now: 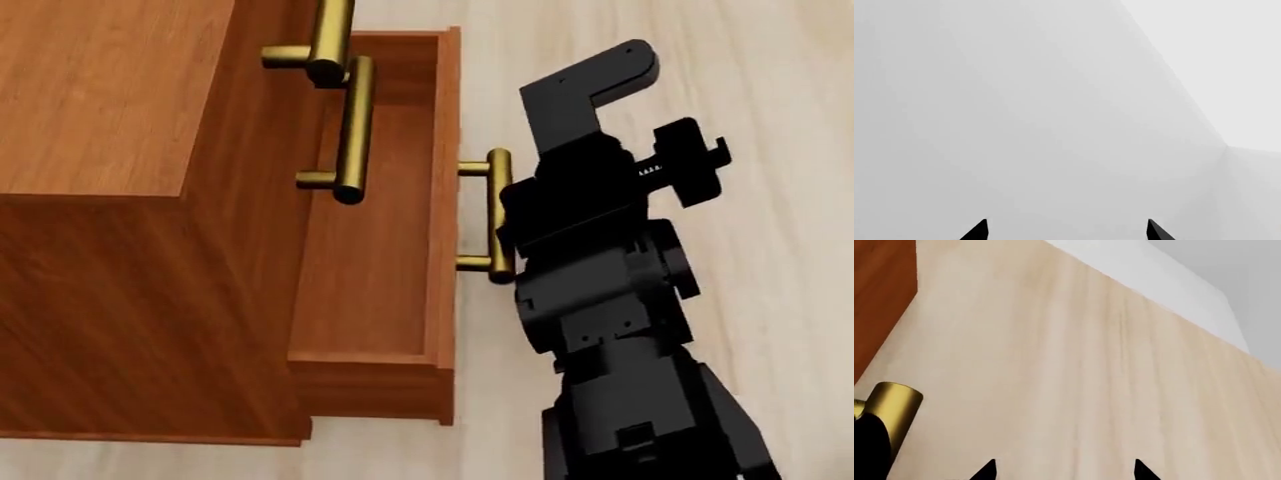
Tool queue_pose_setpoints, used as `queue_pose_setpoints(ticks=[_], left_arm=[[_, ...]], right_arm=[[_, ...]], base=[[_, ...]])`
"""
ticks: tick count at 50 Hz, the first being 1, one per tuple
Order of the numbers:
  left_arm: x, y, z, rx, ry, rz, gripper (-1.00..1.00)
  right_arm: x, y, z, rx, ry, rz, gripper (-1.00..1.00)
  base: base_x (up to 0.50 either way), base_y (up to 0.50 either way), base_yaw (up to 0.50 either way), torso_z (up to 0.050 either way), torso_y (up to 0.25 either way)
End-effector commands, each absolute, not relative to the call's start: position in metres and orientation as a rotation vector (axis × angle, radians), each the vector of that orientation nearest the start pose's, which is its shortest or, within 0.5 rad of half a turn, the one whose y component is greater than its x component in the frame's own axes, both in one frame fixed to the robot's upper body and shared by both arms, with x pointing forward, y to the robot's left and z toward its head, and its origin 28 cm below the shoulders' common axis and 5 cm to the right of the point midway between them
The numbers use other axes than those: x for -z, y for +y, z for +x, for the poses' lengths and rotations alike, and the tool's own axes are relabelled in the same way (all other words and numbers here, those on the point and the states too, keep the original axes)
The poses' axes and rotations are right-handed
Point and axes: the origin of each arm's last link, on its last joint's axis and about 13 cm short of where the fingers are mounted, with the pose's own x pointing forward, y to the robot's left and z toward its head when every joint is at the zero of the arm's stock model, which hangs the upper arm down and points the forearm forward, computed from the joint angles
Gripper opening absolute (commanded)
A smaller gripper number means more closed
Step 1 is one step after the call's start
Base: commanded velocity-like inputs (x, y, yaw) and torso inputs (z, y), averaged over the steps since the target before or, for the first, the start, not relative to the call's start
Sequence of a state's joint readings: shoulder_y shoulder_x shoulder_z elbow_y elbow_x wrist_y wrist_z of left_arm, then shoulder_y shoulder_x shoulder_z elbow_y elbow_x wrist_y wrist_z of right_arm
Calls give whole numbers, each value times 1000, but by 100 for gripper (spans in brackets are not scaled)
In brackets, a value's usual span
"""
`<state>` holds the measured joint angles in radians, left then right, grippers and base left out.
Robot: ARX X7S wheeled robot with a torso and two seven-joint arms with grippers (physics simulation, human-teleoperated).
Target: Close the bottom drawer of the cabinet and open the top drawer.
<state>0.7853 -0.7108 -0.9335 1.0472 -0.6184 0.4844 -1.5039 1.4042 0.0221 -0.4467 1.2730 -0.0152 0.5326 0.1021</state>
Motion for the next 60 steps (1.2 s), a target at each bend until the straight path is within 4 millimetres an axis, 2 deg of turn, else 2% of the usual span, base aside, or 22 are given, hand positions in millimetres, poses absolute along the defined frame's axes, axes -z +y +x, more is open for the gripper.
queue_pose_setpoints(ticks=[1,15,27,41,49,60], left_arm=[[-254,308,60,-1073,-1112,-345,100],[-255,308,61,-1068,-1112,-343,100],[-254,309,58,-1073,-1118,-346,100],[-253,310,55,-1082,-1122,-349,100],[-253,310,53,-1090,-1118,-358,100],[-252,312,51,-1106,-1117,-363,100]], right_arm=[[-182,-96,420,35,458,-343,100],[-178,-84,418,-63,485,-180,100],[-175,-74,417,-103,476,-202,100],[-184,-62,419,-174,434,-207,100],[-179,-54,417,-221,421,-244,100],[-181,-44,415,-288,401,-186,100]], base=[[0,0,0,0,0],[0,0,0,0,-1],[0,0,0,0,-1],[0,0,0,0,-1],[0,0,0,0,0],[0,0,0,0,0]])
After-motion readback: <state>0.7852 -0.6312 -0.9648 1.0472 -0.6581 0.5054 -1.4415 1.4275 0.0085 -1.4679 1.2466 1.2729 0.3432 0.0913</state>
